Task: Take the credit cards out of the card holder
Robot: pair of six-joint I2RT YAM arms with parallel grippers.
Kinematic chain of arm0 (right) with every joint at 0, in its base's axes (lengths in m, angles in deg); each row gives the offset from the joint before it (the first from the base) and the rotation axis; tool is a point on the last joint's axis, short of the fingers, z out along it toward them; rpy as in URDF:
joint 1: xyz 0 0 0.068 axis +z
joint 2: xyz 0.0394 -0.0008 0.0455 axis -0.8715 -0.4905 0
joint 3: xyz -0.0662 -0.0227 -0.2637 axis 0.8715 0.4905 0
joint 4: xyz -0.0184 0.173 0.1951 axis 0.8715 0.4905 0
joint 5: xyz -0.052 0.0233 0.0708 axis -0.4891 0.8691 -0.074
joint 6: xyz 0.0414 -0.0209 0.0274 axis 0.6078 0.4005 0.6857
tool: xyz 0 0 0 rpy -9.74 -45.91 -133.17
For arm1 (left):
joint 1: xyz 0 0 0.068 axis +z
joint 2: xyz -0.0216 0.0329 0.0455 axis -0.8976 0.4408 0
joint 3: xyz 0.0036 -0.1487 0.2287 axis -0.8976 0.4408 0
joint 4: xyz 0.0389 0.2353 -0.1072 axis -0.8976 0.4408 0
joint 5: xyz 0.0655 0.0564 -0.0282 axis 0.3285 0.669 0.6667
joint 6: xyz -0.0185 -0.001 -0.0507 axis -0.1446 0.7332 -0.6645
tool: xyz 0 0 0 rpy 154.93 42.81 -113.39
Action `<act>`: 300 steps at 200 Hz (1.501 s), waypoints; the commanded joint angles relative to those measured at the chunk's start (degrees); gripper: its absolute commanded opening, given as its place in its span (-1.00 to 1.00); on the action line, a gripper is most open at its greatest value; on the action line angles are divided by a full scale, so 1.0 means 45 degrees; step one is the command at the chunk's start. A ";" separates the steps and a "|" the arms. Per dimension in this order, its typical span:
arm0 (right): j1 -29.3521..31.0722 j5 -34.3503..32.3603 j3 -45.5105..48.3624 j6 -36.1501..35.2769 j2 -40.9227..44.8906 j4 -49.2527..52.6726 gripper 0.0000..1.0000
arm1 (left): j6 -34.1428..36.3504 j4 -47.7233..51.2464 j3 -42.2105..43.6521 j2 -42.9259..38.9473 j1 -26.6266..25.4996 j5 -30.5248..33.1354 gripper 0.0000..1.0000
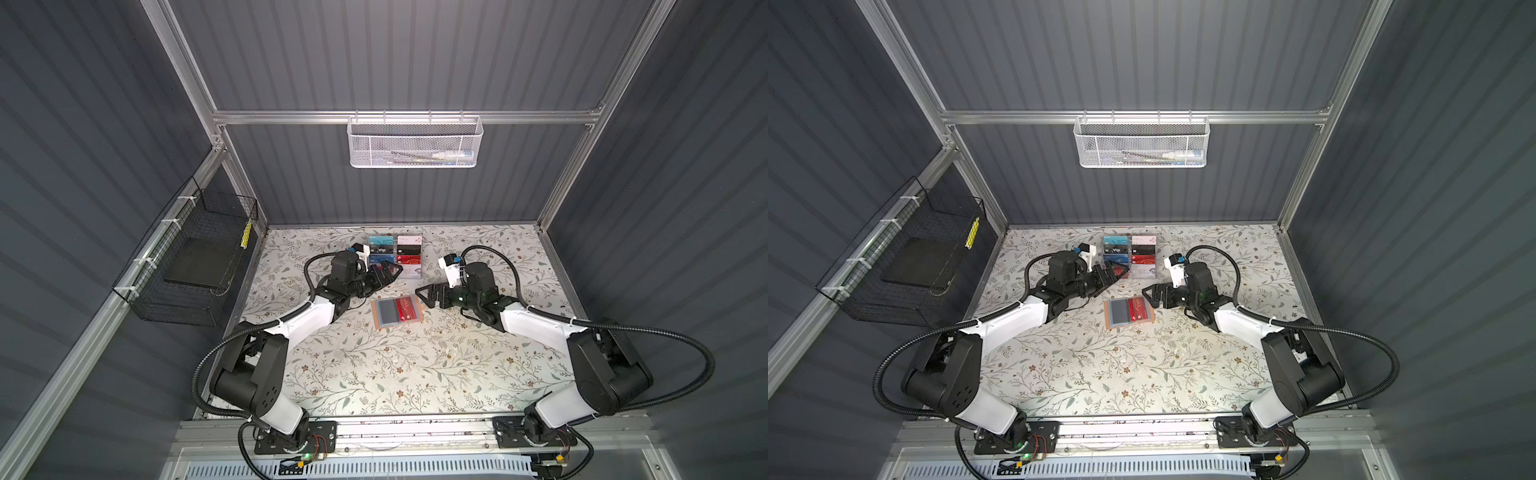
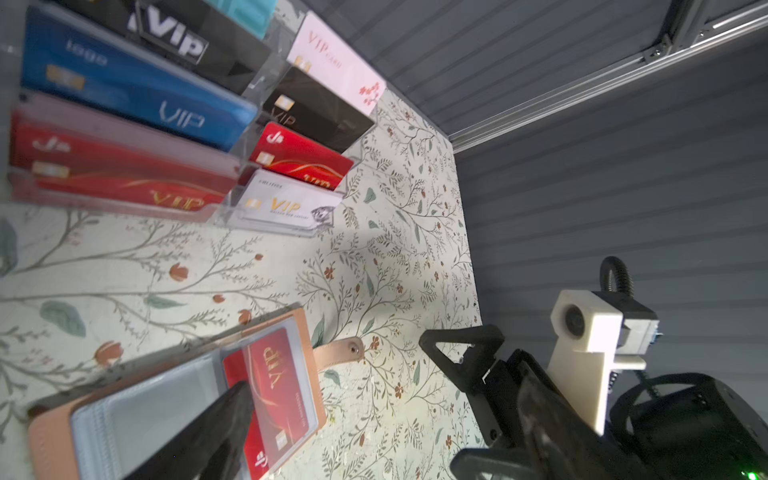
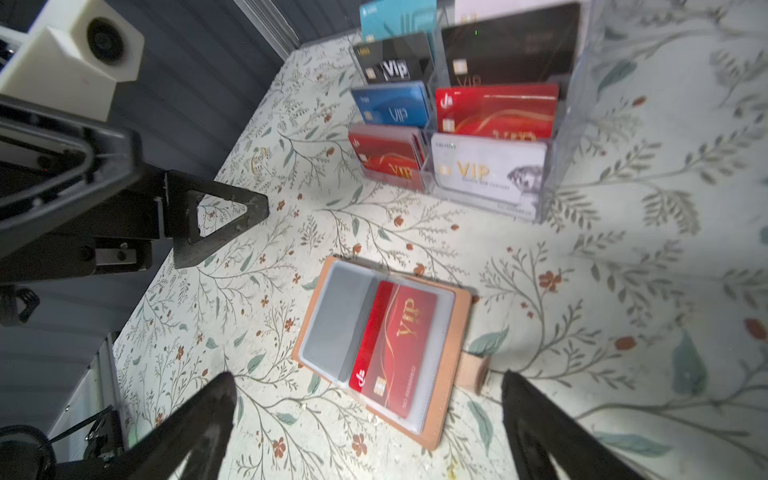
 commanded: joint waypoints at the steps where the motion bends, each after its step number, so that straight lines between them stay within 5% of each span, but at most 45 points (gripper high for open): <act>1: 0.0222 0.0629 0.0169 0.0580 -0.0355 -0.0717 0.98 | -0.1395 -0.1771 0.0642 0.0275 -0.0083 -0.0366 1.00; 166: 0.0688 0.2006 -0.0548 0.1998 -0.3420 -0.2032 0.98 | -0.4329 -0.5983 0.1757 0.3250 -0.0154 -0.0925 1.00; 300: 0.0721 0.2104 -0.0170 0.2213 -0.3169 -0.2660 0.98 | -0.4907 -0.6514 0.1962 0.3967 -0.0252 -0.1195 1.00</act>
